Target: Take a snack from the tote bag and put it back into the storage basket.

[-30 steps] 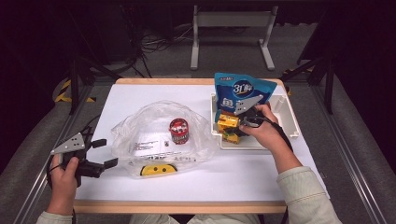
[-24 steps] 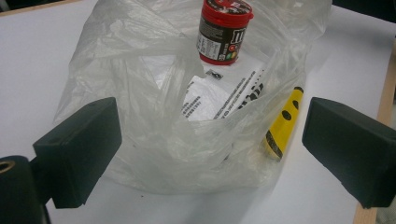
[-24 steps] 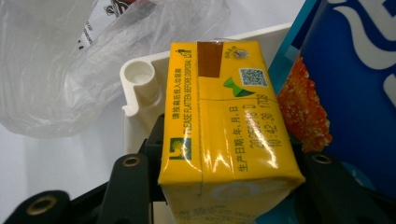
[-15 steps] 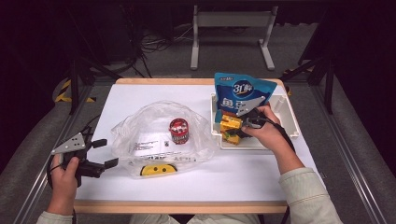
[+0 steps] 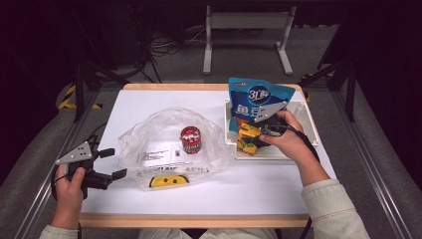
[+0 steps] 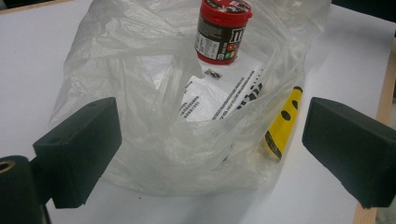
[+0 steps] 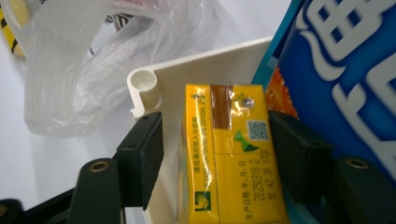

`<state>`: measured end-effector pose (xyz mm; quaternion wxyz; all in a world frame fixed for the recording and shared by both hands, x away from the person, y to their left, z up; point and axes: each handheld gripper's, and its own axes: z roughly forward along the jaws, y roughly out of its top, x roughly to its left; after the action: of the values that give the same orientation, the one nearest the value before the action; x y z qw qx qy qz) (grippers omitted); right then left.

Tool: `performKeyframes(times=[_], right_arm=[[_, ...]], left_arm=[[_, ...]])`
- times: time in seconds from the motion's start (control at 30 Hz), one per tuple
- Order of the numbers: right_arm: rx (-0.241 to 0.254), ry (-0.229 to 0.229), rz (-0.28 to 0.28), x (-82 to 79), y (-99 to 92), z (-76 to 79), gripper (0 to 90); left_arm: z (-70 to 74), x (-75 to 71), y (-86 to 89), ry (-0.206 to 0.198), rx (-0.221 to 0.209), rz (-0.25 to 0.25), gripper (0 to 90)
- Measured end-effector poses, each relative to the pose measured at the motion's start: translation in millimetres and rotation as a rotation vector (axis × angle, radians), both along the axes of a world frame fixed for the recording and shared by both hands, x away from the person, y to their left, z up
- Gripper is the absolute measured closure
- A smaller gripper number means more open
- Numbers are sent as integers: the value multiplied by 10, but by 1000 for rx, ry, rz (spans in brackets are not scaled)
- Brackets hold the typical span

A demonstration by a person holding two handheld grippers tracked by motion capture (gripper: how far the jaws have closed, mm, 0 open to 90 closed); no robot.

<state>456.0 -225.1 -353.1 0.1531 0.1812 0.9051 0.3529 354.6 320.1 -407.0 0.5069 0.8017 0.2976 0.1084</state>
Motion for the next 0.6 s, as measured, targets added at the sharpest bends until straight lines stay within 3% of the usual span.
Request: performKeyframes(times=[0.33,0.43,0.6], right_arm=[[32,-84,29,-141,27,205,382],[38,-94,36,-208,10,243,486],[18,-71,50,-301,-12,242,709]], left_arm=[[0,-2,2,1,-1,0,53],[2,-4,2,1,-1,1,53],[1,-6,-4,4,-2,2,53]])
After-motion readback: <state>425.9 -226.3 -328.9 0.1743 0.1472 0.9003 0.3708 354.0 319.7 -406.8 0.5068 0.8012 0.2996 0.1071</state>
